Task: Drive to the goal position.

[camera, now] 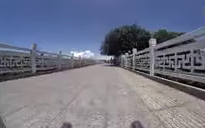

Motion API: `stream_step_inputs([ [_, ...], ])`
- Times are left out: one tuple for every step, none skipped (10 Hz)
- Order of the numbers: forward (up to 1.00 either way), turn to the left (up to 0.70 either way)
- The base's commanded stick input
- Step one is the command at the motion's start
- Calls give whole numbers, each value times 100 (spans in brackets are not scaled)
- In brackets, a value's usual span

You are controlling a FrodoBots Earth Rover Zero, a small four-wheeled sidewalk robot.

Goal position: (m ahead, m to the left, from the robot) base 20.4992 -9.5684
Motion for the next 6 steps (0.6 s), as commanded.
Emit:
stream_step_inputs([
  [70, 0],
  [70, 0],
  [70, 0],
  [70, 0],
  [70, 0],
  [70, 0],
])
